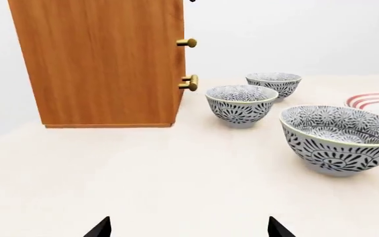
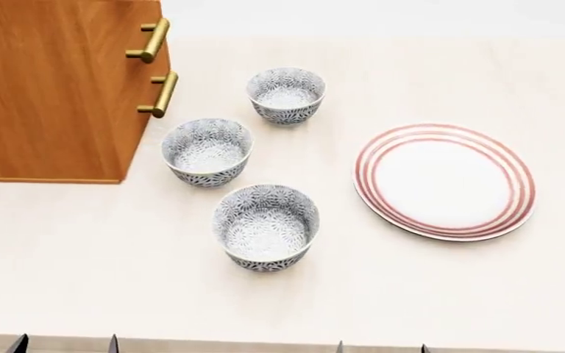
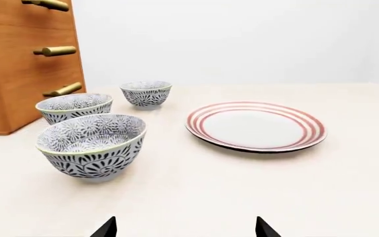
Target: Open the top drawer of the cabinet.
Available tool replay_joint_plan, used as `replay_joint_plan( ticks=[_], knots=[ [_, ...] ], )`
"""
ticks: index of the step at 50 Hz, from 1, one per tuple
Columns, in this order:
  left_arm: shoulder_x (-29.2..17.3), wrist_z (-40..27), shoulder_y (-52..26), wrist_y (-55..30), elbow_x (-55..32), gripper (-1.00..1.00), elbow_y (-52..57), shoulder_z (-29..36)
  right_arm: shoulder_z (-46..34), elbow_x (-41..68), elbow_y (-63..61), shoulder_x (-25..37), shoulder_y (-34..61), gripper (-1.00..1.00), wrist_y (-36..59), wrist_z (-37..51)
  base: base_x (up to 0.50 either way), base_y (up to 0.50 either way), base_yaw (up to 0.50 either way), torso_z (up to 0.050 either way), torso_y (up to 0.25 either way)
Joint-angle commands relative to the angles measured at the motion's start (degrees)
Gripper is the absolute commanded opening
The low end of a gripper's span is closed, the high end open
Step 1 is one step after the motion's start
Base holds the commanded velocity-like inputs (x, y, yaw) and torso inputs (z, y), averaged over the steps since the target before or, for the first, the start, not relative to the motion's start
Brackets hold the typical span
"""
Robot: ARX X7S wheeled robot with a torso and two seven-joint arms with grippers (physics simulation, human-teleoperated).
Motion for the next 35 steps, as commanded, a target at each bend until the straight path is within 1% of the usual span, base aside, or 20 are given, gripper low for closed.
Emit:
replay_joint_plan(
  ticks=[1, 5, 6, 7, 35],
  knots=[
    [0.29, 0.23, -0.06, -0.08, 0.06, 1.00, -0.01, -0.41, 0.52, 0.24, -0.21, -0.25, -0.04, 1.00, -0.07, -0.40, 0.00, 0.50, 0.00, 0.000, 0.000],
    [0.13, -0.89, -0.33, -0.84, 0.75, 1.00, -0.20, -0.10, 0.59, 0.74, -0.50, -0.21, -0.02, 1.00, 0.37, 0.25, 0.00, 0.00, 0.00, 0.000, 0.000],
    [-0.01, -0.06, -0.04, 0.19, -0.18, 1.00, 0.02, -0.07, 0.51, 0.90, -0.74, -0.15, -0.09, 1.00, 0.47, 0.25, 0.00, 0.00, 0.00, 0.030, 0.010],
    [-0.16, -1.26, -0.18, -0.85, 1.38, 1.00, 0.14, 0.25, 0.45, 0.84, -0.56, -0.12, -0.08, 1.00, 0.28, 0.37, 0.00, 0.00, 0.00, 0.050, 0.047],
    [-1.44, -2.11, -0.23, 0.13, -0.09, 1.00, 0.02, 1.87, -1.19, 2.00, -0.05, 1.08, 0.22, 1.00, -0.24, 1.78, 0.00, 0.00, 0.00, 0.050, 0.045]
  ],
)
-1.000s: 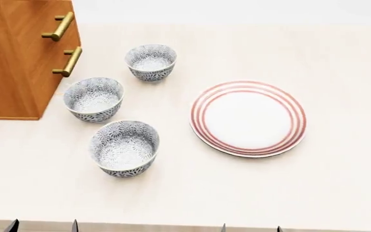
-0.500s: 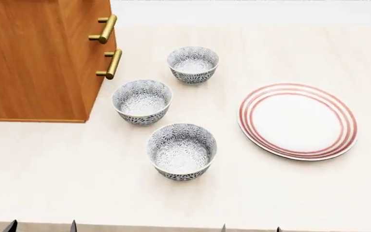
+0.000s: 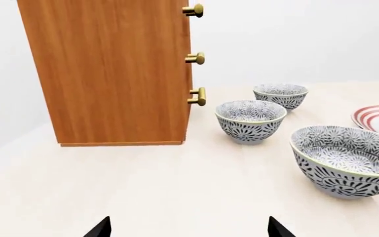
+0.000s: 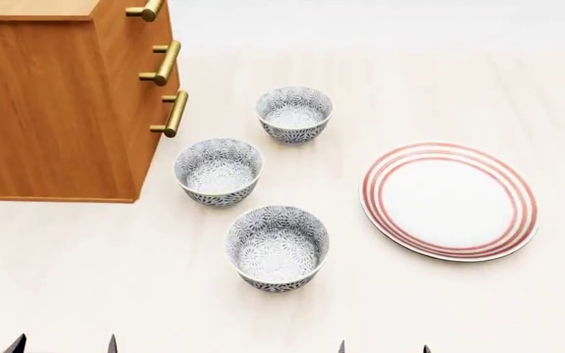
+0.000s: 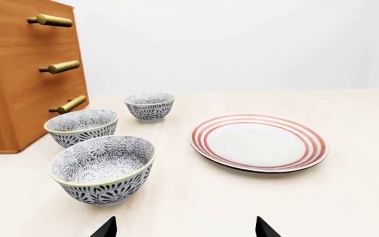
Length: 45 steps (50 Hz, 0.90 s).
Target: Open the top drawer of the cabinet.
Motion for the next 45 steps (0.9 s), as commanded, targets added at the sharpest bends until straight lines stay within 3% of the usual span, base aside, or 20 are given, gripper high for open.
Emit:
replay_joint_plan(
  ticks=[1, 15, 17, 18, 21, 22, 25, 26, 29, 32, 45],
  knots=[
    [0.36, 0.59, 0.07, 0.30, 0.63, 1.00, -0.02, -0.36, 0.66, -0.18, -0.08, -0.52, -0.10, 1.00, -0.25, -0.54, 0.00, 0.00, 0.00, 0.050, 0.045],
    [0.28, -0.31, -0.29, 1.08, -0.64, 1.00, -0.57, -0.43, 0.16, 0.29, 0.44, -0.11, 0.31, 1.00, 0.00, 0.37, 0.00, 0.00, 0.00, 0.039, 0.037],
    [0.44, 2.75, -2.16, -7.62, -8.54, 1.00, 1.80, -1.77, -1.28, -1.88, 0.25, 0.46, 1.09, 1.00, 0.53, 0.49, 0.00, 0.00, 0.00, 0.000, 0.000],
    [0.36, 2.68, -2.16, -7.79, -8.63, 1.00, 1.99, -1.75, -1.33, -1.86, 0.24, 0.48, 1.10, 1.00, 0.54, 0.54, 0.00, 0.00, 0.00, 0.000, 0.000],
    [-0.81, 0.32, -2.58, -15.51, -6.99, 1.00, 10.63, 0.07, -0.03, 5.79, -6.65, 0.76, 1.82, 1.00, 9.50, -1.26, 0.00, 0.00, 0.00, 0.000, 0.000],
    [-1.21, -1.15, -4.52, -24.10, -10.66, 1.00, 18.05, -1.31, -0.17, 6.41, -14.38, 1.84, 2.71, 1.00, 16.60, 0.87, 0.00, 0.00, 0.00, 0.000, 0.000],
    [-2.07, -3.86, -7.94, -36.28, -14.75, 1.00, 27.41, -2.83, 0.31, 9.92, -27.48, 3.78, 6.40, 1.00, 30.18, 3.88, 0.00, 0.00, 0.00, 0.000, 0.000],
    [-2.01, -5.92, -11.34, -44.54, -18.61, 1.00, 32.51, -4.93, 0.86, 11.41, -30.33, 4.05, 7.80, 1.00, 33.92, 4.79, 0.00, 0.00, 0.00, 0.000, 0.000],
    [-1.94, -9.24, -17.88, -56.37, -24.36, 1.00, 39.64, -8.32, 3.05, 16.78, -38.06, 4.65, 13.59, 1.00, 45.21, 7.50, 0.00, 0.00, 0.00, 0.000, 0.000],
    [-1.55, -11.74, -22.63, -63.40, -28.02, 1.00, 44.03, -11.24, 4.37, 19.57, -40.76, 4.65, 16.87, 1.00, 50.32, 8.93, 0.00, 0.00, 0.00, 0.000, 0.000],
    [-2.98, -11.70, -21.73, -61.55, -26.76, 1.00, 43.07, -9.09, 2.70, 17.93, -40.21, 5.33, 14.66, 1.00, 48.11, 9.22, 0.02, 0.00, 0.00, 0.000, 0.000]
  ],
)
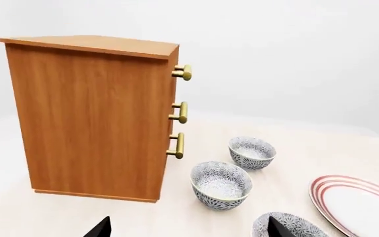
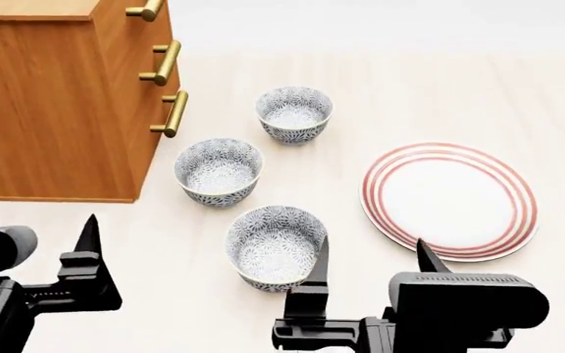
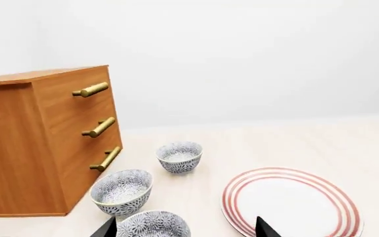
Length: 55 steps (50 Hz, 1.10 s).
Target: Open the top drawer of the cabinet.
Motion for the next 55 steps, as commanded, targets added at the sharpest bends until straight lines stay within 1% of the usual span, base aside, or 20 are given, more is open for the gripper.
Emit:
replay_joint_plan(
  ticks=[1, 14, 20, 26, 49, 54, 55],
  knots=[
    [0.00, -0.96, -2.72, -7.42, -2.33, 1.00, 5.45, -2.04, 1.08, 1.27, -5.21, 0.04, 1.37, 1.00, 5.58, 0.45, 0.23, -0.04, 0.00, 0.000, 0.000],
    [-0.83, -1.59, -1.70, -6.03, -1.57, 1.00, 5.46, -1.47, -0.43, 0.33, -4.68, 0.76, 0.29, 1.00, 3.64, 0.05, 0.44, -0.23, 0.00, 0.000, 0.000],
    [-0.86, -2.07, -2.41, -6.63, -1.80, 1.00, 5.55, -1.06, -1.16, -0.41, -4.38, 1.45, -0.11, 1.00, 2.60, -0.27, 0.47, -0.17, 0.00, 0.000, 0.000],
    [-1.14, -2.10, -1.83, -5.97, -1.62, 1.00, 5.39, -0.60, -2.43, -1.62, -4.49, 2.32, -0.24, 1.00, 1.68, -0.49, 0.50, -0.02, 0.00, 0.000, 0.000],
    [-2.11, -2.80, -0.84, -5.16, -1.75, 1.00, 5.92, 0.23, -1.63, 0.25, -4.72, 2.68, -0.66, 1.00, 1.45, -0.47, 0.50, 0.00, 0.00, 0.000, 0.001],
    [-2.42, -2.80, -0.65, -4.63, -1.56, 1.00, 5.55, 0.40, -2.18, -0.07, -4.09, 2.73, -0.72, 1.00, 0.80, -0.66, 0.50, -0.01, 0.00, 0.000, 0.002],
    [-2.48, -2.79, -0.62, -4.50, -1.50, 1.00, 5.42, 0.41, -2.23, -0.33, -3.83, 2.65, -1.24, 1.00, -1.29, -1.47, 0.50, 0.00, 0.00, 0.000, 0.000]
  ],
)
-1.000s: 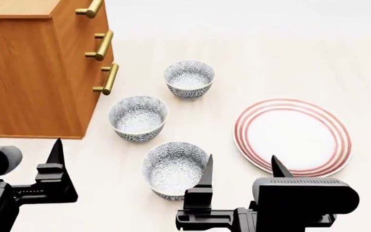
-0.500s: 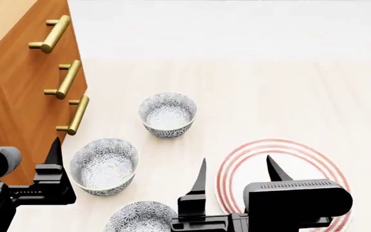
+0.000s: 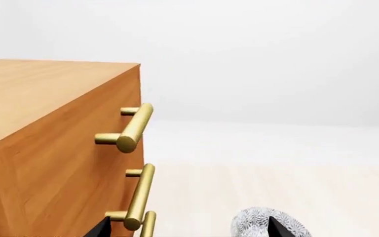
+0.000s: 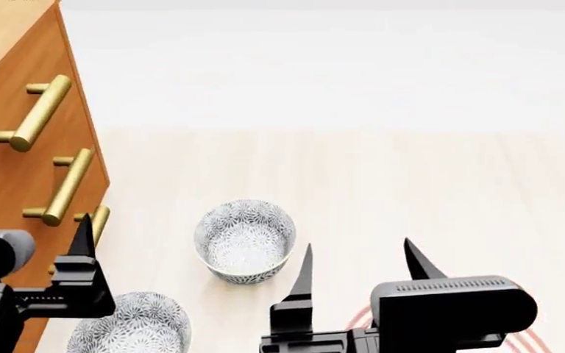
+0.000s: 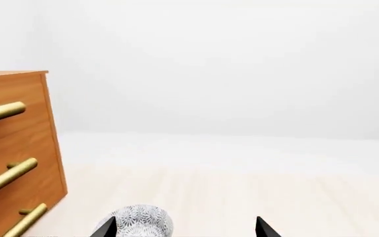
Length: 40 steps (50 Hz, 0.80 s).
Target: Open the top drawer of the cabinet.
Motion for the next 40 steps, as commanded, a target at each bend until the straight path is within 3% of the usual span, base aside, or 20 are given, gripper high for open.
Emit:
replay_joint_plan(
  ticks=[1, 8, 11, 14, 15, 18, 19, 21, 24, 40],
  knots=[
    [0.27, 0.88, 0.54, 0.81, 1.21, 1.00, -0.26, -0.62, 1.13, -0.47, -0.20, -0.88, -0.70, 1.00, -2.11, -1.70, 0.35, 0.05, 0.00, 0.000, 0.000],
    [-0.45, 0.15, -0.20, 0.87, 2.23, 1.00, -0.28, 0.40, 1.63, 0.47, -0.09, -0.87, -0.43, 1.00, -1.55, -1.49, 0.00, 0.00, 0.00, 0.000, 0.000],
    [-3.18, -0.08, -0.72, 2.05, 6.07, 1.00, 0.03, 5.46, 1.80, 0.72, -0.50, -0.68, -0.49, 1.00, -1.22, -1.27, 0.00, 0.00, 0.00, 0.000, 0.000],
    [-8.89, -0.44, -3.47, 2.14, 13.97, 1.00, -0.26, 17.28, 2.12, 1.00, -0.91, -0.42, -0.71, 1.00, -1.19, -1.20, 0.00, 0.00, 0.00, 0.000, 0.000],
    [-13.05, -1.93, -6.75, 2.18, 21.32, 1.00, -0.77, 25.87, 2.06, 0.77, -1.06, -0.22, -1.03, 1.00, -1.56, -1.26, 0.00, 0.00, 0.00, 0.000, 0.000],
    [-18.41, -2.50, -13.30, 0.05, 31.79, 1.00, -2.60, 42.30, 2.24, 0.86, -1.00, -0.09, -1.27, 1.00, -1.81, -1.26, 0.00, 0.00, 0.00, 0.000, 0.000],
    [-21.05, -3.52, -18.02, -1.49, 40.24, 1.00, -4.94, 50.89, 2.40, 1.03, -1.26, 0.02, -1.34, 1.00, -1.62, -1.16, 0.00, 0.00, 0.00, 0.000, 0.000],
    [-22.42, -2.08, -22.25, -3.92, 45.68, 1.00, -7.69, 61.16, 2.55, 0.96, -1.10, 0.21, -1.74, 1.00, -2.07, -1.27, 0.00, 0.00, 0.00, 0.000, 0.000],
    [-23.18, -0.48, -24.85, -4.72, 47.61, 1.00, -9.81, 64.68, 2.57, 0.88, -0.60, 0.24, -1.71, 1.00, -2.34, -1.28, 0.00, 0.00, 0.00, 0.000, 0.000],
    [-23.41, -0.40, -26.21, -0.05, 46.81, 1.00, -15.64, 63.84, 1.54, 0.26, 1.16, 0.23, -1.71, 1.00, -3.71, -1.43, 0.00, 0.00, 0.00, 0.000, 0.000]
  ],
)
